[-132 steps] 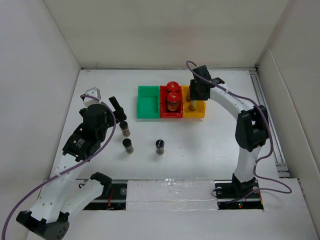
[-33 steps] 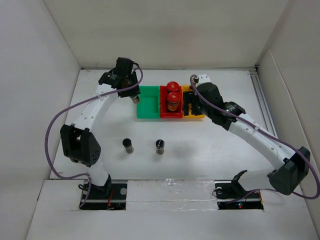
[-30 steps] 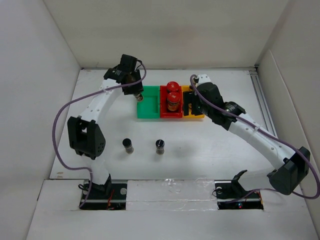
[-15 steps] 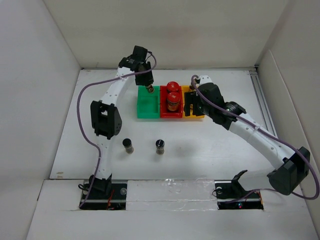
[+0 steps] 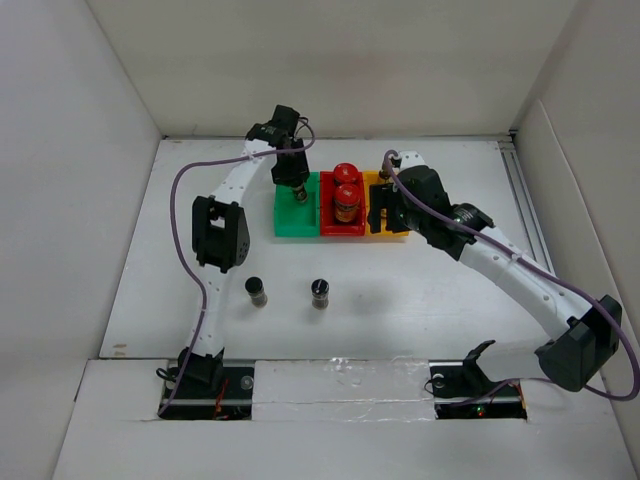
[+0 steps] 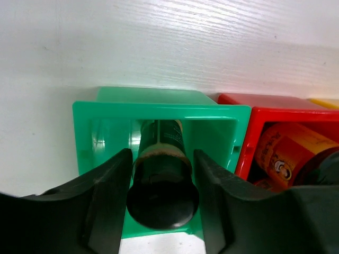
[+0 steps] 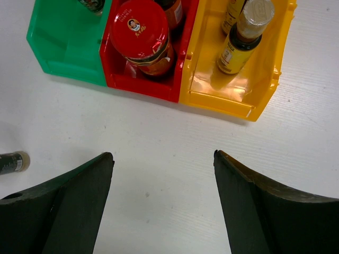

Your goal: Organize the condiment bottles

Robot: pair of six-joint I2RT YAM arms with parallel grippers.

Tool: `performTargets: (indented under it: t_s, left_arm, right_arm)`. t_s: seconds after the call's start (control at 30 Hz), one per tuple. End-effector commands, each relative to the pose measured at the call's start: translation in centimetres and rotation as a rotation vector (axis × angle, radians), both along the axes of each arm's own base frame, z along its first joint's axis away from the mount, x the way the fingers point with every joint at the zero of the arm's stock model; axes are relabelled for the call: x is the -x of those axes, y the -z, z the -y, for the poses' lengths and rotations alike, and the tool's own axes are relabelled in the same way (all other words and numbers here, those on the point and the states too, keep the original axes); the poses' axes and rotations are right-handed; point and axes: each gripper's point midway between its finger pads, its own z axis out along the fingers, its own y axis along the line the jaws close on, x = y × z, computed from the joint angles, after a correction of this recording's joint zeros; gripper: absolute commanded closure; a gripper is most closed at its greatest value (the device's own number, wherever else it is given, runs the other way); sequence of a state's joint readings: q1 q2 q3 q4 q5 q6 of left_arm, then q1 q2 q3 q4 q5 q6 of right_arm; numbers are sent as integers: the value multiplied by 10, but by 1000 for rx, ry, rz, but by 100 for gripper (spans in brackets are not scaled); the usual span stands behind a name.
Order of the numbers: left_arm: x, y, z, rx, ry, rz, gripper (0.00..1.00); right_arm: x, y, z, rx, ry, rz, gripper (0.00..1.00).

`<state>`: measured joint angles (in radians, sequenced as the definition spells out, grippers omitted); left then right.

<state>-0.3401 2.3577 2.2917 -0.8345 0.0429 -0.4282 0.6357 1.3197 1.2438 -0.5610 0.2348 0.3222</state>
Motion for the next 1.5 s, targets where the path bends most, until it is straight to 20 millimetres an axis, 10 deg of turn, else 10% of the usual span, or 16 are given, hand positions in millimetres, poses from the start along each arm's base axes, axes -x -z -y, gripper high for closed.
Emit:
performTargets:
  t_s: [0.0, 0.3, 0.43, 0.7, 1.07, 1.47]
  left_arm:
    - [-9, -11, 0, 5, -30, 44, 54]
    - [-6, -44, -3, 23, -38, 108, 31]
    - [-2, -98, -15, 28, -85, 237, 1]
    - [39, -181, -53, 21, -217, 402, 1]
    - [194, -131, -121, 52, -409, 398, 1]
    - [270, -48, -98, 210, -316, 202, 1]
  right_arm:
    - [2, -14, 3, -32, 10, 31, 19]
    - [5, -26, 11, -30, 27, 54, 18]
    - [7, -31, 10, -41, 18, 61, 18]
    - [18, -41, 5, -54, -16, 90, 18]
    - [37, -44, -15, -35, -89, 103, 18]
    - [33, -30, -15, 31, -85, 74, 18]
